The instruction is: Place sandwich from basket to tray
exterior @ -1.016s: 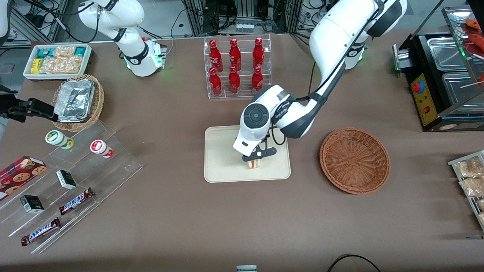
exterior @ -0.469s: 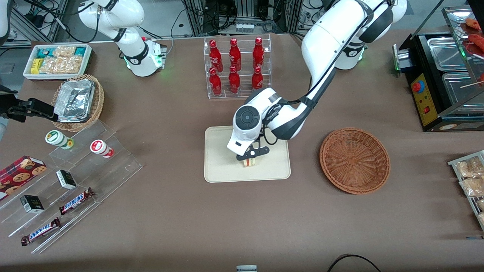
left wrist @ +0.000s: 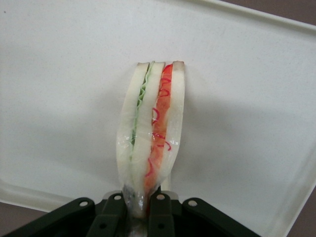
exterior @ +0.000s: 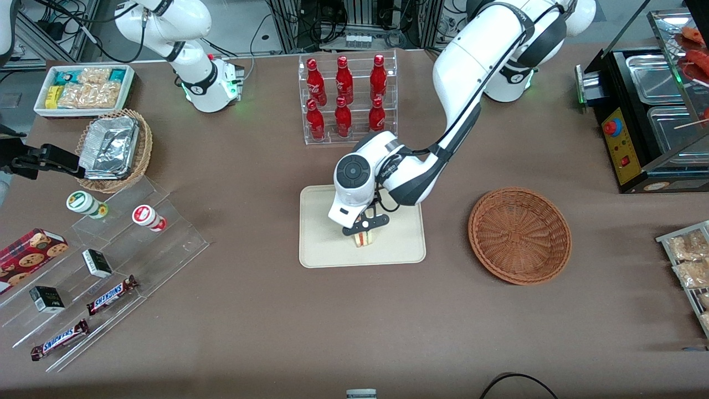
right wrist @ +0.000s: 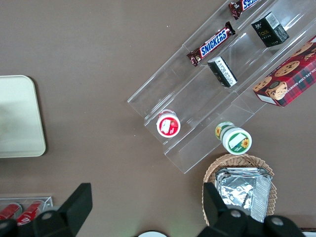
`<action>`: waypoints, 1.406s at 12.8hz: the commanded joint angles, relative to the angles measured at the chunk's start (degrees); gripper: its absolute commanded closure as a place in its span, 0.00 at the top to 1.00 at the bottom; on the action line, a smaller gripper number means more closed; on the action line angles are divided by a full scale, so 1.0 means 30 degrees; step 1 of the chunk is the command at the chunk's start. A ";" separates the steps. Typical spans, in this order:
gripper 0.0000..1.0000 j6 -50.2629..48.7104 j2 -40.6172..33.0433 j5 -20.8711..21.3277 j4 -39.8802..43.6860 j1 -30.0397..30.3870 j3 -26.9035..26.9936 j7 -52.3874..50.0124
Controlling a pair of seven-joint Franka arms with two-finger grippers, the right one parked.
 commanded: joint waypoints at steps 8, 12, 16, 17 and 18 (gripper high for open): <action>1.00 -0.3205 -0.2756 0.0452 0.1733 -0.0044 0.0345 -0.0085; 1.00 -0.5552 -0.4778 -0.0630 0.1617 -0.0073 0.2945 0.4829; 1.00 -0.6081 -0.7120 -0.1305 -0.0923 -0.0073 0.5964 0.6001; 1.00 -0.5966 -0.7852 -0.1363 -0.1919 -0.0044 0.6521 0.7519; 1.00 -0.5849 -0.8555 -0.1538 -0.2857 -0.0073 0.7455 0.8781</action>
